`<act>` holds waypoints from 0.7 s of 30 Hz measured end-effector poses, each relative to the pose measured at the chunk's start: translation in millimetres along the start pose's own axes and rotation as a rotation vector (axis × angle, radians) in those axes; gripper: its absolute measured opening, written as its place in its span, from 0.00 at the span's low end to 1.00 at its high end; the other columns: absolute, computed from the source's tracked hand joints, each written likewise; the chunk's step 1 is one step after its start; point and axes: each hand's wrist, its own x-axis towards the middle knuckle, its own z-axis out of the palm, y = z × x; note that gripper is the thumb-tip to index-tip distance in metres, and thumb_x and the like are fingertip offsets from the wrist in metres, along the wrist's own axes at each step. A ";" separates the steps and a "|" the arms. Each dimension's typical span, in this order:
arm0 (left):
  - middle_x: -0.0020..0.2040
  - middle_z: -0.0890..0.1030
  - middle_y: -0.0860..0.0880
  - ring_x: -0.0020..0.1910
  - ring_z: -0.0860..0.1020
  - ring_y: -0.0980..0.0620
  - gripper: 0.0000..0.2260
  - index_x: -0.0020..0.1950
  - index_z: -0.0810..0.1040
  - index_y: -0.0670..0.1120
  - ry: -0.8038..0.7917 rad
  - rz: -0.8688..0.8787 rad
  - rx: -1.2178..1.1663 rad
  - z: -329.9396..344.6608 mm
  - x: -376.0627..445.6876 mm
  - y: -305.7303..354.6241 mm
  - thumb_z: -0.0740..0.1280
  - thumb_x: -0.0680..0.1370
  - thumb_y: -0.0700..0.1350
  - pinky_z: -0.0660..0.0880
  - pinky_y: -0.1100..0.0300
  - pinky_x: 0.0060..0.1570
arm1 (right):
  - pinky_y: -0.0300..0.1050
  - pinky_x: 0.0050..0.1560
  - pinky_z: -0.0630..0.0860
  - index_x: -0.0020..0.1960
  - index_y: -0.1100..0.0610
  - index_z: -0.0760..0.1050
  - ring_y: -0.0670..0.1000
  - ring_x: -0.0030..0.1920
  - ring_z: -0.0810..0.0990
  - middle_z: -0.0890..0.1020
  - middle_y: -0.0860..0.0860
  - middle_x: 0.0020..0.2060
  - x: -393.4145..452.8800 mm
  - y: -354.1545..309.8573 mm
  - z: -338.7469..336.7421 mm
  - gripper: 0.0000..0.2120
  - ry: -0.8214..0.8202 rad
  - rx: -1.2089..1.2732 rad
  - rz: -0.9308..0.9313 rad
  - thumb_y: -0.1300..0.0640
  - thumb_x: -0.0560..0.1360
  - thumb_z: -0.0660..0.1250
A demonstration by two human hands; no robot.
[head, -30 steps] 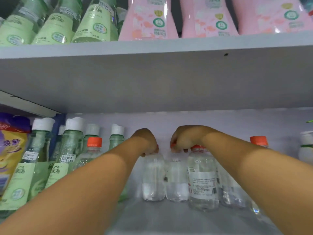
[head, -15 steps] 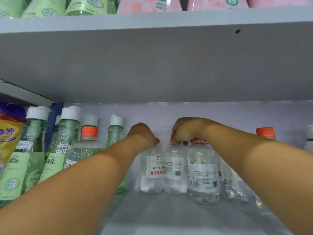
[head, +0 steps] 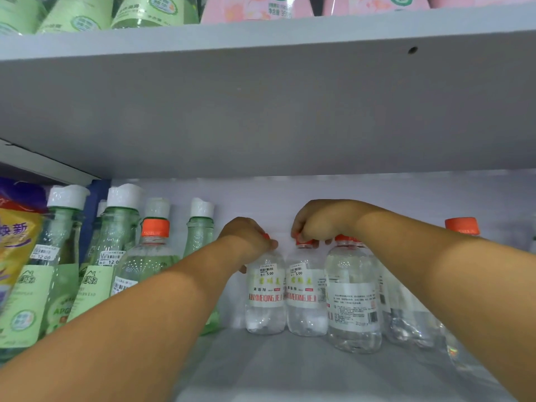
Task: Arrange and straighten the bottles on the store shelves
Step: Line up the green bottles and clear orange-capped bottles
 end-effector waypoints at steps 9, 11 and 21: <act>0.59 0.80 0.47 0.56 0.81 0.43 0.18 0.63 0.78 0.47 -0.023 -0.023 -0.021 0.1 -3.1 -3.7 0.75 0.77 0.52 0.84 0.44 0.51 | 0.40 0.30 0.73 0.34 0.57 0.78 0.49 0.23 0.76 0.82 0.50 0.27 13.3 4.6 9.8 0.20 0.110 -0.087 0.065 0.42 0.76 0.71; 0.60 0.79 0.47 0.57 0.80 0.43 0.20 0.65 0.76 0.49 -0.058 -0.027 -0.011 -0.6 -3.5 -4.7 0.75 0.77 0.53 0.84 0.43 0.51 | 0.40 0.31 0.73 0.36 0.58 0.79 0.50 0.25 0.77 0.83 0.51 0.28 12.3 3.6 10.6 0.20 0.116 -0.094 0.065 0.42 0.76 0.71; 0.57 0.79 0.47 0.54 0.82 0.43 0.17 0.64 0.76 0.49 -0.038 0.002 0.034 3.9 -1.6 -6.5 0.74 0.77 0.51 0.85 0.43 0.47 | 0.40 0.31 0.76 0.40 0.59 0.79 0.51 0.22 0.77 0.83 0.54 0.30 7.5 1.2 13.3 0.15 0.106 -0.027 0.093 0.48 0.76 0.72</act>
